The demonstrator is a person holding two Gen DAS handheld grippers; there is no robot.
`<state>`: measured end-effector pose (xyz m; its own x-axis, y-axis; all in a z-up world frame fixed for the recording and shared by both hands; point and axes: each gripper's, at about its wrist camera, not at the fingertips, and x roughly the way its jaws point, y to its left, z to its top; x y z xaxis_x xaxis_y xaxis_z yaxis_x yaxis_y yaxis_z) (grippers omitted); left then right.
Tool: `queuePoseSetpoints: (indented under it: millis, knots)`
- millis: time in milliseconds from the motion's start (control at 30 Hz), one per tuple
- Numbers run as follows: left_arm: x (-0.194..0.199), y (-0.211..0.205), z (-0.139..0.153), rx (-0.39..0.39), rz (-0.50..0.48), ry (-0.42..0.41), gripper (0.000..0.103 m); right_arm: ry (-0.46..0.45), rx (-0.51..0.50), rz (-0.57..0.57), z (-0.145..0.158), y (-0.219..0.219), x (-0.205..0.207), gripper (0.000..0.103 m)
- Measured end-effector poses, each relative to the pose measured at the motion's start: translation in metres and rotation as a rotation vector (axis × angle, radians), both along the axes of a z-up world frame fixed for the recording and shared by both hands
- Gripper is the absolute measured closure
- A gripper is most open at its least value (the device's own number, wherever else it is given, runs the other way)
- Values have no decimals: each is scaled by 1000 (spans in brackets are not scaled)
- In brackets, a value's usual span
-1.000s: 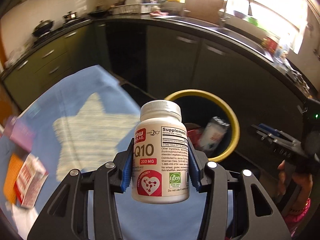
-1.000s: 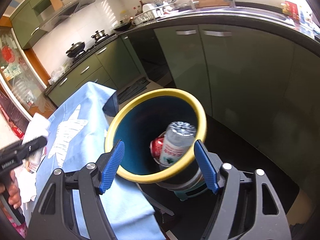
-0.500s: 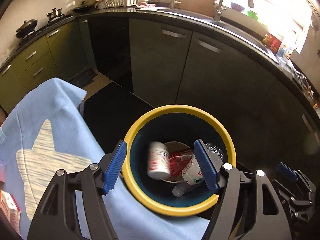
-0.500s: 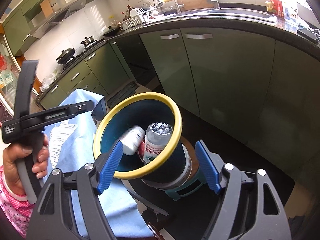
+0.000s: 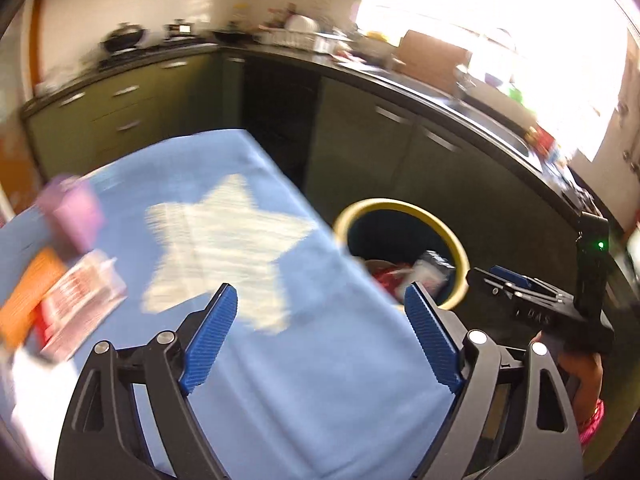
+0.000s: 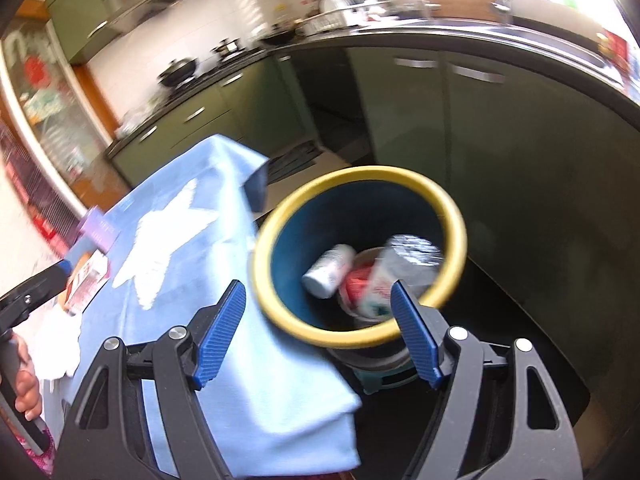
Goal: Collect trash
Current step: 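Carry the supplement bottle over the bin and open the left gripper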
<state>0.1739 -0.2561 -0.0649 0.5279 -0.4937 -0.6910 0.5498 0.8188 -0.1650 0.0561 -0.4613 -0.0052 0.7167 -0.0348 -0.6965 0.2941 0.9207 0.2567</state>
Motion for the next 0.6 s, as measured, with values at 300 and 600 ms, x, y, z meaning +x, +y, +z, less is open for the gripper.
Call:
queuePoseSetpoints:
  millis: [300,600]
  knots:
    - [-33,155,15,-12,263,-70,14,24,-39,257,7,103,51,32]
    - [-48,256,7,-31,427,-67,14,-9,-130,612,30,223,123,32]
